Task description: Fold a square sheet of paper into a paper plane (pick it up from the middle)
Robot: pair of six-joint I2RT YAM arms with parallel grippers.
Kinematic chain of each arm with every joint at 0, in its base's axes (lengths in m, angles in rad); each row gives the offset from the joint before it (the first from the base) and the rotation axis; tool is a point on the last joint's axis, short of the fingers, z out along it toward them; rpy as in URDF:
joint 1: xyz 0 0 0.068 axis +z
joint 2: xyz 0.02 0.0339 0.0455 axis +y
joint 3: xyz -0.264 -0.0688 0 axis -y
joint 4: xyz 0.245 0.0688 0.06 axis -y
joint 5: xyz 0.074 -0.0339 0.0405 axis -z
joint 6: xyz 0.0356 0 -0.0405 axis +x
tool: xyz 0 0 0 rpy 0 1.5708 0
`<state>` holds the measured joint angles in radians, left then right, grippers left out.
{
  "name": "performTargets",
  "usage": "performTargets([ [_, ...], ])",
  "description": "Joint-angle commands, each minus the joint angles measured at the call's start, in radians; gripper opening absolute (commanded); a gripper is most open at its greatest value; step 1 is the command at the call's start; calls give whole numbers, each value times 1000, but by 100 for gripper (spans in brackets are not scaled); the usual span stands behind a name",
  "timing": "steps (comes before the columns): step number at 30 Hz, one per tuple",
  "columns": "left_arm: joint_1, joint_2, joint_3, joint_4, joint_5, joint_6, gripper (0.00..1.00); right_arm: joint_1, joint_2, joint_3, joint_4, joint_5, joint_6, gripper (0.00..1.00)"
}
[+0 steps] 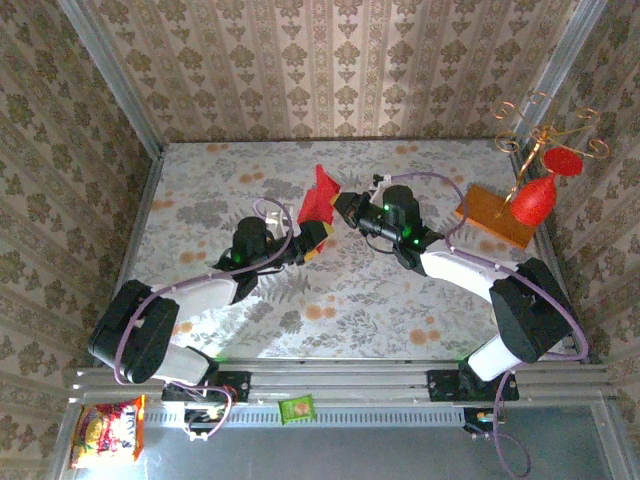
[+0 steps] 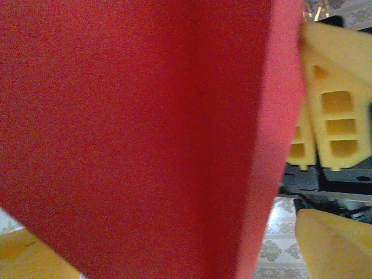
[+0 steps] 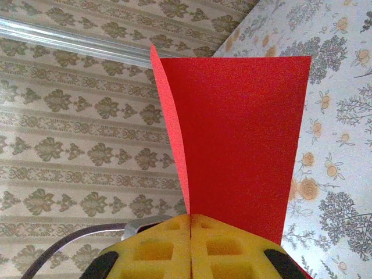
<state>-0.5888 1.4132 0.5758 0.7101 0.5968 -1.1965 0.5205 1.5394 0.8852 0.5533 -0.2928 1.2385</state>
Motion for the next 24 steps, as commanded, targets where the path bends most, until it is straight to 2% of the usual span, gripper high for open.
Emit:
performTargets([
  [1,-4,-2,29,71,-7,2,87,-9,-21,-21,48,-4,35,9],
  [5,-3,-4,27,78,-21,12,79,-16,-22,-28,53,-14,42,9],
  [15,-3,-22,27,93,-34,26,51,-21,-31,-47,62,-22,54,10],
  [24,-3,-22,33,97,-23,40,39,-24,-36,-58,72,-23,64,11],
])
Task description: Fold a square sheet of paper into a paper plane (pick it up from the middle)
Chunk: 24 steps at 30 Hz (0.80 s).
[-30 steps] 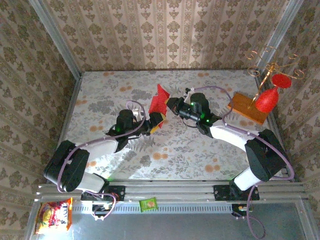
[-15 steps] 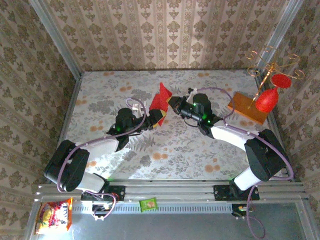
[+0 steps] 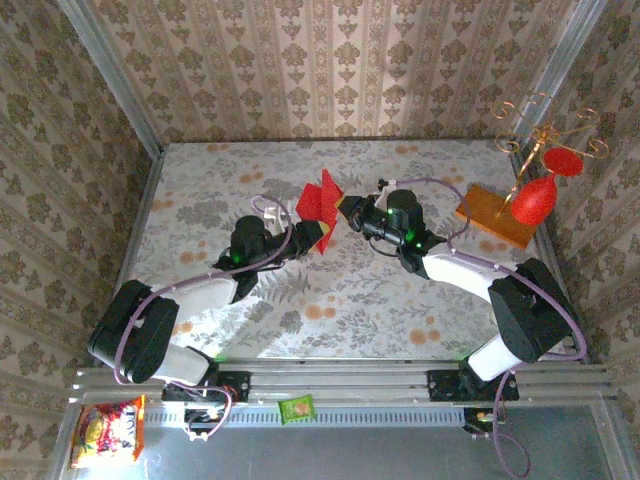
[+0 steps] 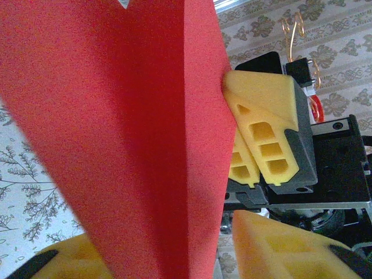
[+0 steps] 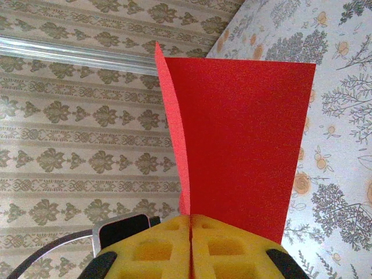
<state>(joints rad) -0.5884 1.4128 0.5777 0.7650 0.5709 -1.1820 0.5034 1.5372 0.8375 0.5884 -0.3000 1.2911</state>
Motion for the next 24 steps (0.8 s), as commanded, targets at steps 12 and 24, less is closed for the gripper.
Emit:
performTargets([
  [12,-4,-36,59,-64,11,72,18,-15,-57,-24,-23,4,-6,32],
  [24,24,-118,152,-572,-87,374,12,-48,-227,-49,-369,174,-177,63],
])
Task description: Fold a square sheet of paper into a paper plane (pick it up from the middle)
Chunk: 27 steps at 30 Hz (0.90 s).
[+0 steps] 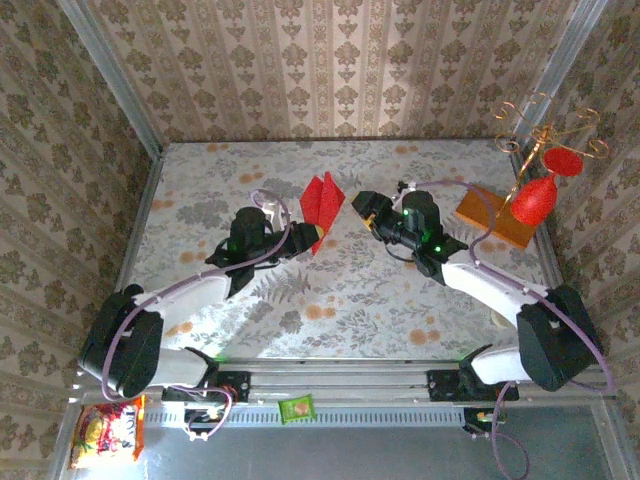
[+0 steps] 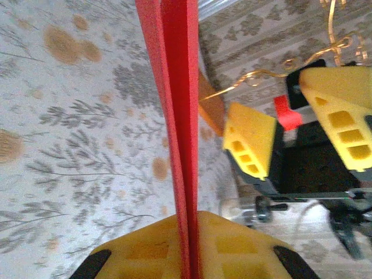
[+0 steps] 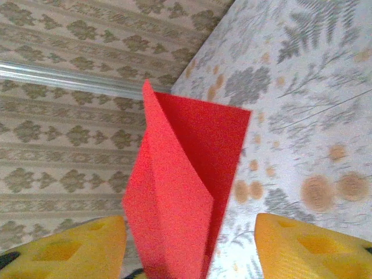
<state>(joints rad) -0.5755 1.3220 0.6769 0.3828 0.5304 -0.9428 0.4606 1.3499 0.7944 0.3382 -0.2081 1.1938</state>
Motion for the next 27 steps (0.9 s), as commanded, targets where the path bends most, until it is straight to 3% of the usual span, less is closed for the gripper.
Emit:
performTargets([
  [1,12,-26,75,-257,-63,182,12,-5,-48,0,-155,99,-92,65],
  [8,3,43,267,-684,-290,474,11,-7,-59,52,-365,177,-187,67],
  [14,-57,177,446,-952,-618,674,10,-9,-57,51,-428,222,-214,67],
  [19,-134,314,539,-1051,-932,743,9,-20,-75,30,-451,254,-217,67],
  [27,-244,493,598,-1068,-1134,807,10,-55,-111,-16,-462,269,-193,67],
])
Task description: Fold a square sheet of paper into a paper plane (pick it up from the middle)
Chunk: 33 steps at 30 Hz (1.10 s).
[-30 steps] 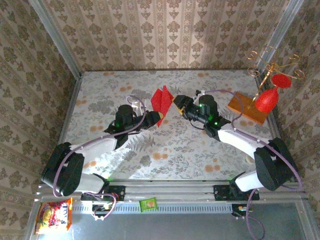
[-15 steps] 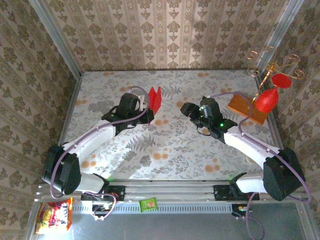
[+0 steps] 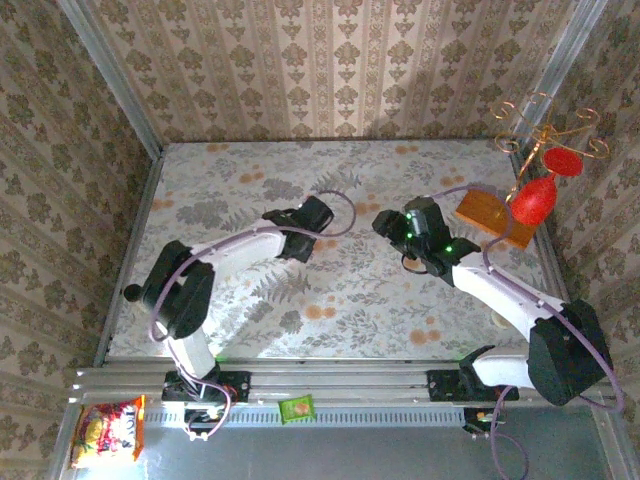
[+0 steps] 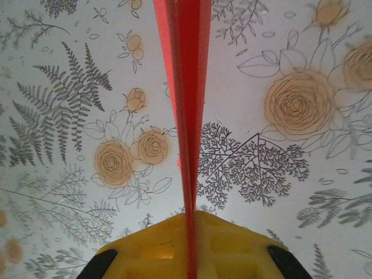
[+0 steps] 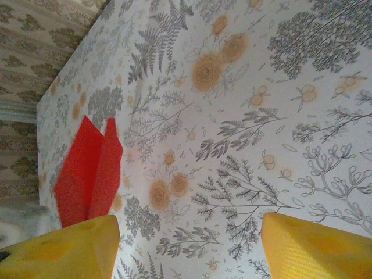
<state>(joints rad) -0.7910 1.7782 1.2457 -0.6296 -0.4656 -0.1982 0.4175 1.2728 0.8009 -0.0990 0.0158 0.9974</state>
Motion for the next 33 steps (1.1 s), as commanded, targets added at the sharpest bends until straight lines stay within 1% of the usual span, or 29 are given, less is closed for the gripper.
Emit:
performTargets([
  [1,-39,54,28,-48,-127,70,10,-16,-39,-29,-27,48,7,67],
  [4,-63,85,18,-22,-105,92,13,-30,-52,-40,-34,52,12,66],
  [7,-64,103,18,-24,-52,90,20,-44,-62,-49,-29,34,11,65],
  [9,-72,103,15,-28,3,94,29,-50,-69,-52,-31,31,15,65],
  [12,-82,64,-11,-1,141,94,43,-58,-75,-53,-37,32,14,65],
  [14,-83,33,-25,17,186,72,49,-60,-75,-49,-40,32,15,65],
  [18,-68,-26,-33,10,227,15,63,-61,-59,-37,-39,10,9,65],
  [21,-39,-93,-55,29,311,-19,72,-62,-39,-26,-41,-7,0,66],
  [23,-10,-137,-85,63,385,-56,73,-62,-25,-23,-34,-22,-5,67],
  [25,33,-162,-121,113,471,-116,73,-61,-13,-25,-20,-37,-5,67],
  [26,57,-167,-138,140,520,-149,71,-62,-6,-26,-9,-45,-7,67],
  [29,123,-142,-167,197,615,-237,64,-61,13,-29,15,-75,-13,69],
  [33,163,-73,-141,216,671,-292,56,-60,29,-28,20,-85,-24,76],
])
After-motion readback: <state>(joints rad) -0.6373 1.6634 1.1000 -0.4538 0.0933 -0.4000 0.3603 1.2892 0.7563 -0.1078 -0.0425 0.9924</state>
